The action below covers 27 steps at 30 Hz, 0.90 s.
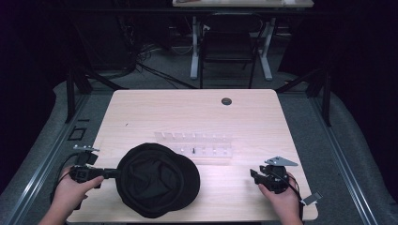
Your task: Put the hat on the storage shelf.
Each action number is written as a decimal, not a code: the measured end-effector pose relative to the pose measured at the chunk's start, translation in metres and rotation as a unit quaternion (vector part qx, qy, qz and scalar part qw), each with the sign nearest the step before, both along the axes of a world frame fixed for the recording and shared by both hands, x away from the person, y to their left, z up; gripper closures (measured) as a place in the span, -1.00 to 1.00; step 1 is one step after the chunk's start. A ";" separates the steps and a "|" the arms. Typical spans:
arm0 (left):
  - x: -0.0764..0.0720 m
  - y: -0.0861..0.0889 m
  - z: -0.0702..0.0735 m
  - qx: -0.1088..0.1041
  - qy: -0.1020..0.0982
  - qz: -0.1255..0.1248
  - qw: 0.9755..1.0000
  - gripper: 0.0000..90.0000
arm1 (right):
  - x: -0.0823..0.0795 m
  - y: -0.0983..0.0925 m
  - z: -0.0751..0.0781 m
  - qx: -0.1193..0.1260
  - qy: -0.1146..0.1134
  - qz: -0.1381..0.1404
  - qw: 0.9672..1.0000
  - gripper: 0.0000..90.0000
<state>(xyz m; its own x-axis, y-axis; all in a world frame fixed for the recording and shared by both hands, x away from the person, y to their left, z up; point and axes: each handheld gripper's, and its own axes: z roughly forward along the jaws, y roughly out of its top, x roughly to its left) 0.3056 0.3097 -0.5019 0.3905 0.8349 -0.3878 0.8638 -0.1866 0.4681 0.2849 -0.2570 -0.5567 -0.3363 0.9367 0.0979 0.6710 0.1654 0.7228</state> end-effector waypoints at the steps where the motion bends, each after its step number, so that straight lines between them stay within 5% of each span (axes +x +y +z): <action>1: 0.000 0.000 0.000 0.000 0.000 0.000 1.000 0.74 | 0.000 0.000 0.000 0.000 0.000 0.000 1.000 0.21; 5: 0.000 0.000 -0.001 0.009 0.006 0.000 1.000 0.89 | 0.000 0.000 0.000 0.001 0.001 0.001 1.000 0.20; 13: -0.004 0.010 0.014 -0.010 0.047 0.005 0.999 0.91 | 0.000 0.002 -0.001 0.002 0.001 0.002 1.000 0.20; 20: -0.018 0.008 0.024 0.002 0.091 -0.031 0.995 0.90 | 0.000 0.004 -0.002 -0.002 0.001 0.006 1.000 0.19; 27: -0.017 0.011 0.018 0.014 0.078 0.002 0.997 0.64 | 0.000 0.006 -0.003 -0.003 0.002 0.007 1.000 0.18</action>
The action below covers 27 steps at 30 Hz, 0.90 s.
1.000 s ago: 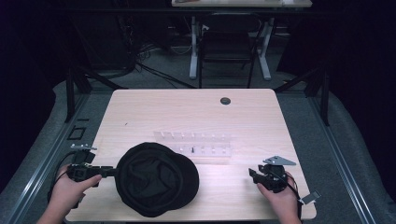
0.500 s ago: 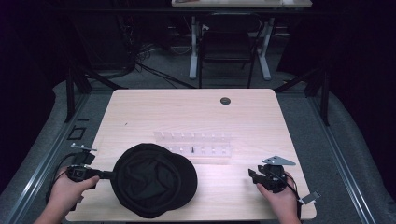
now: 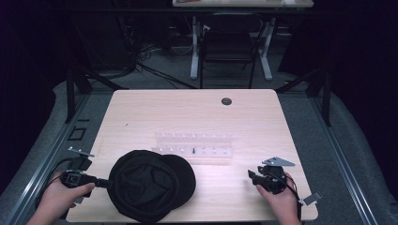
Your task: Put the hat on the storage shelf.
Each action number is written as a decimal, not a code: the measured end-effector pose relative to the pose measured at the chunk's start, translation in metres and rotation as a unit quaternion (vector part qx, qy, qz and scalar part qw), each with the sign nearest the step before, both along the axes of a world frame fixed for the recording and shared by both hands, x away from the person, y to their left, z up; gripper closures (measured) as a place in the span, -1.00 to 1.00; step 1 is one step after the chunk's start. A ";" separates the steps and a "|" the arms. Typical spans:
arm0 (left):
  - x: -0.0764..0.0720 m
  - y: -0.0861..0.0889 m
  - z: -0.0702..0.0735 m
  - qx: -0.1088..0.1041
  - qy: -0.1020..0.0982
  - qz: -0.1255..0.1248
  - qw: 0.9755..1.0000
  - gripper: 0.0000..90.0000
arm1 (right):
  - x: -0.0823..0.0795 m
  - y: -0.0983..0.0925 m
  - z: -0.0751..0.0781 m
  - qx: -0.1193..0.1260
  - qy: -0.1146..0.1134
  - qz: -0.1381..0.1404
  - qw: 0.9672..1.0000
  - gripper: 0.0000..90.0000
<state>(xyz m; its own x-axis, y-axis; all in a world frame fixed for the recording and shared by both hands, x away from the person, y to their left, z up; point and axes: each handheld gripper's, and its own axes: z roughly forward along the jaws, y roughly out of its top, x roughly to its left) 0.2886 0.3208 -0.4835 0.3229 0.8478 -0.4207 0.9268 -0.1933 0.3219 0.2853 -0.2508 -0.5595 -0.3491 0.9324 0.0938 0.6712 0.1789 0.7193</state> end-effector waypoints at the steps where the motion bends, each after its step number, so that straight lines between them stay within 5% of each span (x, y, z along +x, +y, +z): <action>1: 0.003 0.002 -0.003 0.016 -0.008 0.008 1.000 0.61 | 0.000 0.000 0.000 0.002 0.000 0.001 1.000 0.18; 4: 0.005 0.004 -0.006 0.029 -0.016 0.017 0.999 0.53 | 0.000 0.000 0.000 0.001 -0.001 -0.001 1.000 0.17; 8: 0.007 0.005 -0.019 0.039 -0.001 0.021 0.999 0.52 | 0.000 -0.001 0.000 0.001 0.000 0.001 1.000 0.17; 14: 0.007 0.008 -0.034 0.016 0.005 0.031 0.999 0.47 | 0.000 0.000 -0.001 0.001 0.003 0.002 1.000 0.17; 20: 0.008 0.006 -0.040 0.045 -0.008 0.029 0.999 0.48 | 0.000 0.001 -0.001 -0.001 0.003 0.004 1.000 0.16; 27: 0.011 0.008 -0.048 0.027 0.008 0.045 0.999 0.47 | 0.001 0.002 -0.001 -0.002 0.003 0.006 1.000 0.15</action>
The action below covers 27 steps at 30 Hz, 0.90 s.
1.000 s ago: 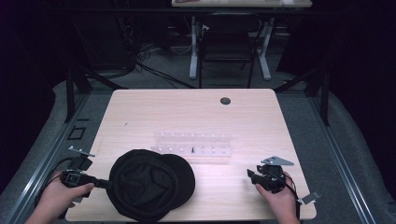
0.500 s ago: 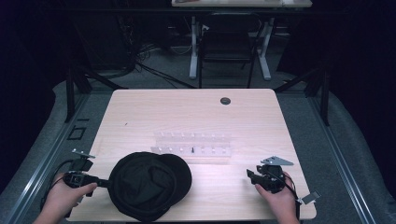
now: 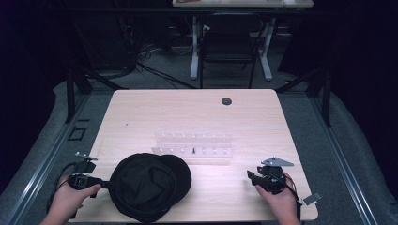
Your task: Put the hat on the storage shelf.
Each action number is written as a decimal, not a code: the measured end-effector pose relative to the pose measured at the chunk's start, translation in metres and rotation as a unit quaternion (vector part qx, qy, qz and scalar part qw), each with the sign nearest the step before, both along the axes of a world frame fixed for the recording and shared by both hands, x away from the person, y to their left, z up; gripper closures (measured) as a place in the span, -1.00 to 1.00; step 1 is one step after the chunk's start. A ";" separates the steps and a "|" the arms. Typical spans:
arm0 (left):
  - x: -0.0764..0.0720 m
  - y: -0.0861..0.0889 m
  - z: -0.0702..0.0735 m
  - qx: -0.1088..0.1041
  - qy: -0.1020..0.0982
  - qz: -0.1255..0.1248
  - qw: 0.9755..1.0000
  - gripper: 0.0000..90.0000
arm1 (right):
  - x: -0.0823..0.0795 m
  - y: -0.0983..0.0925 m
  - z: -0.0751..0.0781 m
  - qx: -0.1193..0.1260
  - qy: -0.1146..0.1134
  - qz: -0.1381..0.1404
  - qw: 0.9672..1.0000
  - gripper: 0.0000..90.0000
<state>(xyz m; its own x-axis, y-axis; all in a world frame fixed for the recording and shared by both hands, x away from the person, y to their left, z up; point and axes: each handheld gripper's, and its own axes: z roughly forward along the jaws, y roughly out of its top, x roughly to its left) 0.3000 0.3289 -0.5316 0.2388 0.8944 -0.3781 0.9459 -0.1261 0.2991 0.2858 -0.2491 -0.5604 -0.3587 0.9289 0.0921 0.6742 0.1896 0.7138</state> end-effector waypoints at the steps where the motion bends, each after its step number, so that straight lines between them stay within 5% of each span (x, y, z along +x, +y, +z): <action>1: 0.000 0.000 0.000 0.000 0.000 0.000 1.000 0.46 | 0.000 0.001 0.000 0.003 -0.002 0.000 1.000 0.15; 10: 0.004 0.001 -0.010 -0.024 0.016 0.015 0.999 0.50 | 0.000 0.002 -0.001 0.000 0.002 -0.002 1.000 0.15; 27: 0.005 -0.009 -0.010 -0.010 0.021 0.022 0.999 0.86 | 0.000 0.002 -0.001 0.002 0.005 0.001 1.000 0.14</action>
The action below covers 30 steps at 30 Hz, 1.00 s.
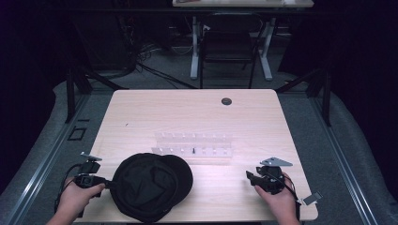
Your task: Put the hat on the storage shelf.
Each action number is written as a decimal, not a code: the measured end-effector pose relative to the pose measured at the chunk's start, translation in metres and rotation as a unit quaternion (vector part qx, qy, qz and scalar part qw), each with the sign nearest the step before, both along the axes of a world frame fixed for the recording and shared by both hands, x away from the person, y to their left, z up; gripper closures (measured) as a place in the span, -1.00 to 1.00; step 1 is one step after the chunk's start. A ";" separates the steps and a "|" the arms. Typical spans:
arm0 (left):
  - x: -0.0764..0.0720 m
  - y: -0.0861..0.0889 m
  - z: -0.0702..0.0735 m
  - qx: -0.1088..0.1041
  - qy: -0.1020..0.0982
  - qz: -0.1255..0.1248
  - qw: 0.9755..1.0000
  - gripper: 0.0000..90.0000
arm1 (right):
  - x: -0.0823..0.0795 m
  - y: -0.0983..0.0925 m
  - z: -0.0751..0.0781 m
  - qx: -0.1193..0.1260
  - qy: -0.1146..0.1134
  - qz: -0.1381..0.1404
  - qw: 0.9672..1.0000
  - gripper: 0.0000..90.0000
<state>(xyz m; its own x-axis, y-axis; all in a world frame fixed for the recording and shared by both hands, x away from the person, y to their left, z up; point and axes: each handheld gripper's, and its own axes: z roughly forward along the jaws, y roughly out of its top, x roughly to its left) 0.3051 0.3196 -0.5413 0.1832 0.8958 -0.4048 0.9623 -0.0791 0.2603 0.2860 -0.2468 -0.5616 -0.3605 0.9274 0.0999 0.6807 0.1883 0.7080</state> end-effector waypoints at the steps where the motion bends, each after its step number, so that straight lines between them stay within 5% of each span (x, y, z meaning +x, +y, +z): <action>1: 0.000 -0.001 0.000 0.001 0.000 0.000 1.000 0.86 | 0.000 0.000 0.000 0.001 0.000 0.000 1.000 0.14; 16: 0.004 0.007 0.020 -0.046 0.014 0.007 0.999 0.90 | 0.000 0.000 0.000 0.001 0.000 0.000 1.000 0.14; 30: 0.004 0.009 0.065 -0.079 0.004 0.002 0.997 0.90 | 0.000 -0.001 0.000 0.003 -0.001 0.000 1.000 0.14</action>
<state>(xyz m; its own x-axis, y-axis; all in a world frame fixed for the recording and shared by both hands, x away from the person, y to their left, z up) 0.3095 0.3286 -0.4766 0.1751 0.8212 -0.5432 0.9647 -0.0329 0.2613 0.2861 -0.2477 -0.5619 -0.3597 0.9271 0.1055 0.6799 0.1830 0.7101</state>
